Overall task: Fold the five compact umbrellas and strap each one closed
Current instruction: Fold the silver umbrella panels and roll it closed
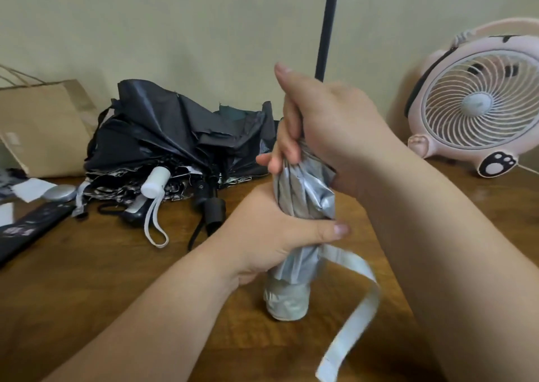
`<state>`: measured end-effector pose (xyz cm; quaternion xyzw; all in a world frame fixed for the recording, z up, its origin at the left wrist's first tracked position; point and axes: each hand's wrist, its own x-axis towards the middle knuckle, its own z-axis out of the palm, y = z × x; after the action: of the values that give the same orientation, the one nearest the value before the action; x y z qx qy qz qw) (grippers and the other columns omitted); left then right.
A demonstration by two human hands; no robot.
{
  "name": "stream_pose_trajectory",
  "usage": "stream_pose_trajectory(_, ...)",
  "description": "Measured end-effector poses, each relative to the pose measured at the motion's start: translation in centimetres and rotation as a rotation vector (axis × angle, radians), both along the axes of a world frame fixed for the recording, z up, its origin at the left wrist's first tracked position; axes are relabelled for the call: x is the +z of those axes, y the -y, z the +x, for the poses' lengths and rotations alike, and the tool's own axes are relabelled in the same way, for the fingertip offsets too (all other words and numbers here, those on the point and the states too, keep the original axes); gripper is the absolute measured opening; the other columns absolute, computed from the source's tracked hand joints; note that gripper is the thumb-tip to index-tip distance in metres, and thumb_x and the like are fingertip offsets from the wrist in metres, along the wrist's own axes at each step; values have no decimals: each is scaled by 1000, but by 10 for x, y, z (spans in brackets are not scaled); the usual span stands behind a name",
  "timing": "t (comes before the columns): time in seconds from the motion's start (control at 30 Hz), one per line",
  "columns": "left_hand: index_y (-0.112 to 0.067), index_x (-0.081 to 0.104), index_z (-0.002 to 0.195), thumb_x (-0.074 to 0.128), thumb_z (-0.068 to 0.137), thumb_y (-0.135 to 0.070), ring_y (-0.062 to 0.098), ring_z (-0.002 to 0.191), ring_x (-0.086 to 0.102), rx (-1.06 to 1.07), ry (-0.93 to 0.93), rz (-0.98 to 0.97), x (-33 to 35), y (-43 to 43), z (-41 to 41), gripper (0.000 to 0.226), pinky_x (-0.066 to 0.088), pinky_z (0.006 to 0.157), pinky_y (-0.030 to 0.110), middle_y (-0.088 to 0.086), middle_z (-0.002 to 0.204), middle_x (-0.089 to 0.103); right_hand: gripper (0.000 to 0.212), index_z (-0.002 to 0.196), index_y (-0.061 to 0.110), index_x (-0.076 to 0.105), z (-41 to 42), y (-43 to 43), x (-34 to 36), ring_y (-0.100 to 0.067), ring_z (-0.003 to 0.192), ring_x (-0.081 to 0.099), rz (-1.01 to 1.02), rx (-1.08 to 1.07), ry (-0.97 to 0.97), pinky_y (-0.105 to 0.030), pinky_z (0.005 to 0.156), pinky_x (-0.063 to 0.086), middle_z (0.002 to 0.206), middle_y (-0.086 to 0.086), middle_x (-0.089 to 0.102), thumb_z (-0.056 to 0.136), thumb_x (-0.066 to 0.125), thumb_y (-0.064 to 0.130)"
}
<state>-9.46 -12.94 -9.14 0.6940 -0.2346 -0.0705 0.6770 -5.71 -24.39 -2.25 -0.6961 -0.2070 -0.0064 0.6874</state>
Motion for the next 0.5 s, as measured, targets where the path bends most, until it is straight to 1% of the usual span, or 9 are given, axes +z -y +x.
stream_pose_trajectory(0.07,-31,70,66,83,77,4,3,72,63,8,37,0,-5,-5,3,39,52,71,19,-13,69,63,65,46,10,46,0,-4,1,-35,53,67,-52,-22,81,-58,86,59,43,-16,45,103,53,41)
stream_pose_trajectory(0.1,-28,68,68,83,77,2,7,72,62,-33,34,-16,-8,-9,5,35,52,71,22,-8,70,61,62,47,10,49,2,-3,0,-36,57,69,-57,45,103,-57,86,59,44,-15,48,101,57,40)
stream_pose_trajectory(0.17,-14,63,71,79,77,-2,18,69,58,-189,-5,-62,-12,-15,6,21,51,69,30,4,71,57,49,58,7,57,5,2,-4,-39,76,71,13,361,84,-52,88,57,55,-16,59,95,63,39)
stream_pose_trajectory(0.23,4,50,72,72,78,-2,24,63,51,-335,-48,-127,-17,-19,8,23,44,64,38,8,68,51,40,87,1,65,9,5,-10,-43,108,63,128,740,11,-60,102,48,91,-26,69,86,73,40)
stream_pose_trajectory(0.27,7,45,72,69,78,0,25,61,49,-391,-64,-149,-17,-20,8,25,41,64,41,8,67,51,52,107,-2,62,11,8,-13,-43,121,55,134,854,-1,-64,110,39,112,-31,64,83,76,42)
stream_pose_trajectory(0.3,8,43,72,67,78,1,25,60,48,-421,-62,-163,-18,-21,8,26,41,63,41,7,66,51,65,124,-5,55,15,10,-19,-43,131,48,109,925,11,-63,114,33,128,-34,56,82,77,41)
stream_pose_trajectory(0.37,7,45,72,66,78,2,26,60,48,-428,-30,-165,-17,-21,9,23,42,63,41,7,66,52,75,141,-5,45,19,15,-23,-40,140,44,5,940,62,-53,116,35,143,-33,48,84,77,32)
stream_pose_trajectory(0.43,3,50,72,67,78,1,28,61,48,-367,23,-137,-17,-21,10,18,42,63,44,7,66,52,64,141,-3,51,19,19,-22,-36,139,48,-112,858,101,-49,114,38,145,-27,52,86,75,18)
stream_pose_trajectory(0.5,-2,56,71,69,77,-3,29,63,52,-235,82,-99,-19,-21,11,15,45,65,46,7,66,55,47,134,1,58,16,20,-19,-33,133,56,-172,788,103,-45,110,44,138,-24,60,89,65,12)
